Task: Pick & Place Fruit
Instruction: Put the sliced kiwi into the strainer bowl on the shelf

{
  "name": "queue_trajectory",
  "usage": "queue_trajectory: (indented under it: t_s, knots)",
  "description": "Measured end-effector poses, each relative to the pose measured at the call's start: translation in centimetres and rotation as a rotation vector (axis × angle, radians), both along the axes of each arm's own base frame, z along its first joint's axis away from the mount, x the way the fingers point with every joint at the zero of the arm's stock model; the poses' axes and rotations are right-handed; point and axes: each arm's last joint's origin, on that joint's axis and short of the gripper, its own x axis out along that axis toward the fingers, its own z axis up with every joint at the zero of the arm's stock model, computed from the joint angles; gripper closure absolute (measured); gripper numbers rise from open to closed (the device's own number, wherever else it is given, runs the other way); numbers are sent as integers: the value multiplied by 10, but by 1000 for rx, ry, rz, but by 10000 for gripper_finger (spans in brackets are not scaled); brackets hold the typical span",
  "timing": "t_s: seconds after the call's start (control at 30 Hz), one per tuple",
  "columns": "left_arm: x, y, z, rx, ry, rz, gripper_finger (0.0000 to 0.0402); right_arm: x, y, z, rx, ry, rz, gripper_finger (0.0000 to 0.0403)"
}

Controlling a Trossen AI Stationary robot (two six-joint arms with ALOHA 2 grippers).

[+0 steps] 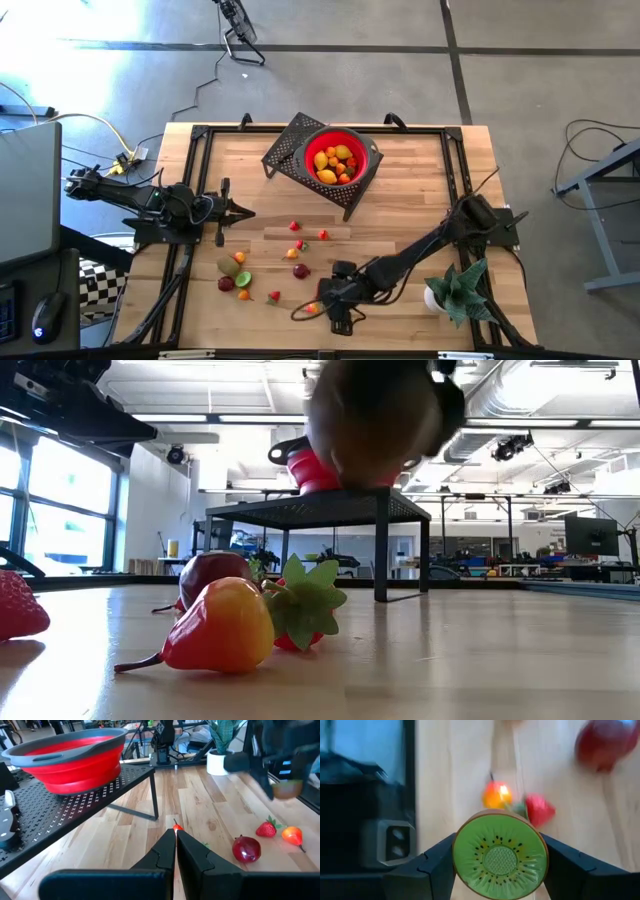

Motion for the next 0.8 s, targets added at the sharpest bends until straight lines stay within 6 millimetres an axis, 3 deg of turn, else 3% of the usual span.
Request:
queue_trajectory:
  t_s: [0.4,0.8]
  knots:
    - [0,0,0,0,2,-1,390,-7,-42,71,17,-163,-90,172]
    - [0,0,-1,2,7,-1,390,-25,-109,144,-42,-383,-219,175]
